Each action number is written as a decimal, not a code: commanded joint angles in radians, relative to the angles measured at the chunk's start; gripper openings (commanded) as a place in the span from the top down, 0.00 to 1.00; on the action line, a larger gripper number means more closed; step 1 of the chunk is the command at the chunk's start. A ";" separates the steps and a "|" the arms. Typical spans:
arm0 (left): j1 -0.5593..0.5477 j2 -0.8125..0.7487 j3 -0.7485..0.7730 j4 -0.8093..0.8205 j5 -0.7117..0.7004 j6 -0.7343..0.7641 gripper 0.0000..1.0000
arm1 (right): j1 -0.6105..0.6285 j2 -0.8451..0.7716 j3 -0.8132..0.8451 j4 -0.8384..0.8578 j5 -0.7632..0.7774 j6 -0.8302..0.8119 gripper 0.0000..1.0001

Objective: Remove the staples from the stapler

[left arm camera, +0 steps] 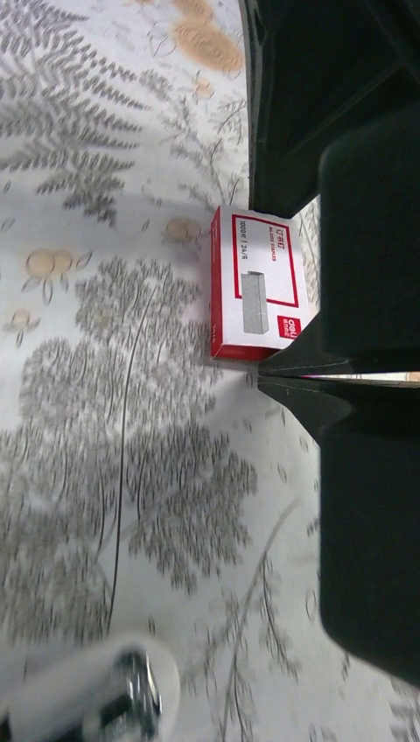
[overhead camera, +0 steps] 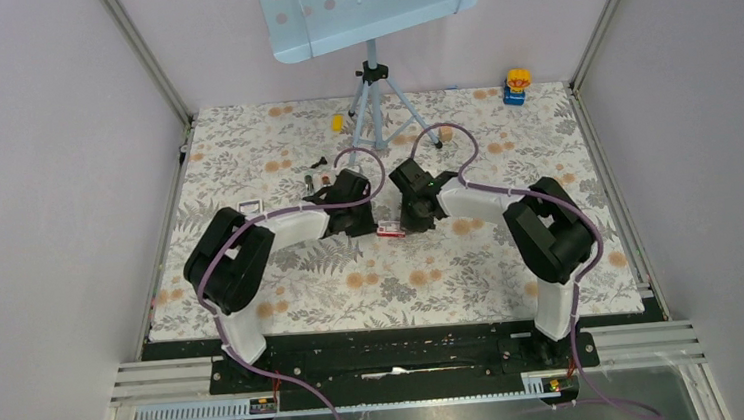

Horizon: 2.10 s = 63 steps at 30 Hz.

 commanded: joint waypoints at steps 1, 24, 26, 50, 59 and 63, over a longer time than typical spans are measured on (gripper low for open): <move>-0.047 0.057 0.061 -0.005 0.064 -0.015 1.00 | -0.023 -0.114 -0.060 -0.017 0.121 0.005 1.00; 0.238 -0.275 0.078 -0.202 -0.086 0.122 0.83 | -0.257 -0.325 -0.024 -0.027 -0.307 -0.374 0.42; 0.280 -0.318 0.075 -0.205 -0.062 0.136 0.78 | -0.285 -0.327 -0.010 -0.029 -0.336 -0.361 0.36; 0.541 -0.698 -0.097 -0.129 0.001 0.207 0.01 | -0.458 -0.838 -0.432 0.344 -0.149 -0.195 0.00; 0.541 -0.753 -0.163 -0.078 -0.026 0.216 0.01 | -0.458 -0.991 -0.580 0.514 -0.025 -0.275 0.00; 0.541 -0.761 -0.169 -0.069 -0.046 0.224 0.01 | -0.458 -1.018 -0.588 0.504 0.003 -0.314 0.00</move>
